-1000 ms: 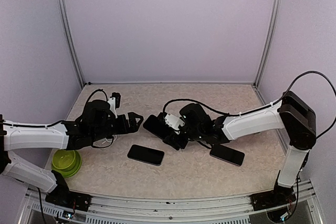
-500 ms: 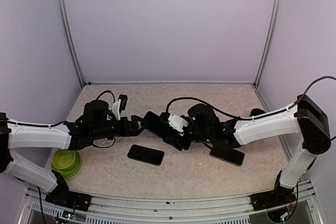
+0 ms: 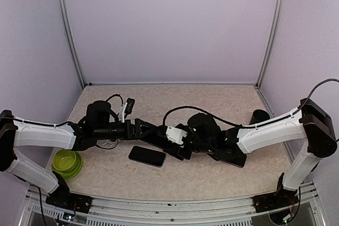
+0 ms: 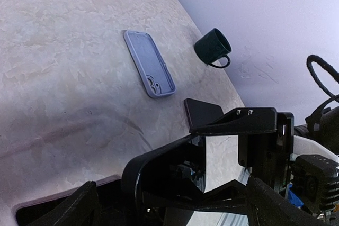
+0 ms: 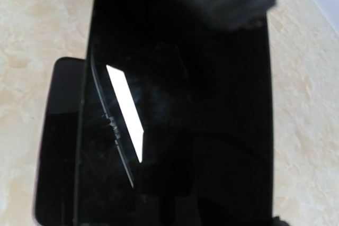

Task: Put the phone into the phone case
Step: Pass from the right arm to the left

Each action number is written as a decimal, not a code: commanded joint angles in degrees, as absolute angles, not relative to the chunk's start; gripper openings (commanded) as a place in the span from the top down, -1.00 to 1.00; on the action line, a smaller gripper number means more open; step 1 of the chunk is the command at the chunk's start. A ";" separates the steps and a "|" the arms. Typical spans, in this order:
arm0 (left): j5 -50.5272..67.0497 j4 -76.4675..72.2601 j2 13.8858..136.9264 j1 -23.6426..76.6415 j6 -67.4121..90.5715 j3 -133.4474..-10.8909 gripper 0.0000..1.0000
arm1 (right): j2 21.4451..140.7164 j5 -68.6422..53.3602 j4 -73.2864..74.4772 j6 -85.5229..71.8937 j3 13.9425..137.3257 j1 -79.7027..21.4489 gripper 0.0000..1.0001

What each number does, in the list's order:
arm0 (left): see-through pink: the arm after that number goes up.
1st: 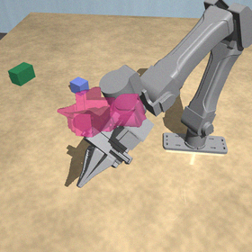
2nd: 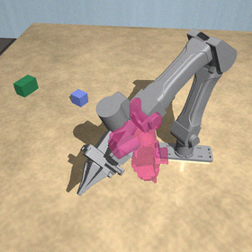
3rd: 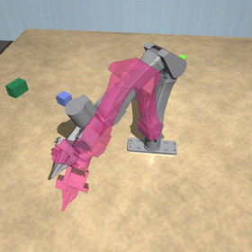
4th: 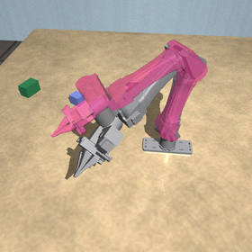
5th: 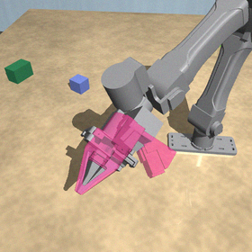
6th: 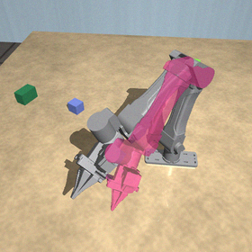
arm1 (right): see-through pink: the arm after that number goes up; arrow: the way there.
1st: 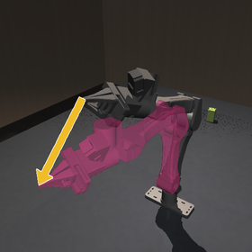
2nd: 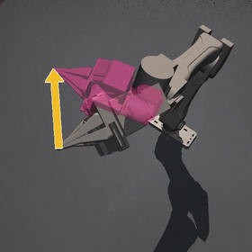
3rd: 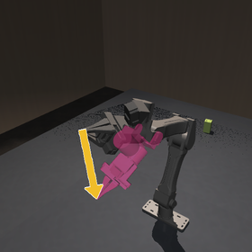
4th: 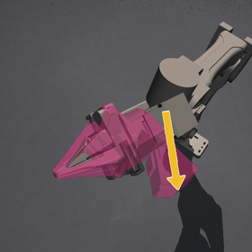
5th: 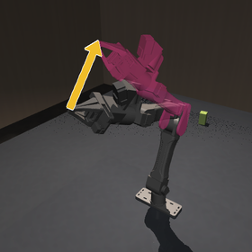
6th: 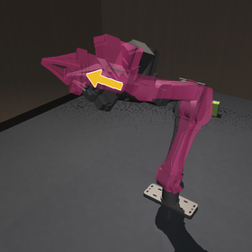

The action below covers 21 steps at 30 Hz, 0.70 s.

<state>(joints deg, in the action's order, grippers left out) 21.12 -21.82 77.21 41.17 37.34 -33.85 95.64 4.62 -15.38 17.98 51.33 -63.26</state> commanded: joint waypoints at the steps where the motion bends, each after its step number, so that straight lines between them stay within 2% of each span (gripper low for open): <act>1: 27.09 -24.91 78.34 40.96 38.89 -33.86 -0.84 | 92.08 5.69 -20.63 19.73 50.85 -64.37 -0.26; 21: 33.92 -26.25 80.36 42.42 41.92 -34.88 -0.56 | 92.14 6.38 -18.23 24.45 51.19 -65.57 -0.26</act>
<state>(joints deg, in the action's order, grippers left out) 32.08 -25.26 79.64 41.65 41.85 -33.85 94.15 5.67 -16.10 23.35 50.92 -64.86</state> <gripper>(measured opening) 0.790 0.705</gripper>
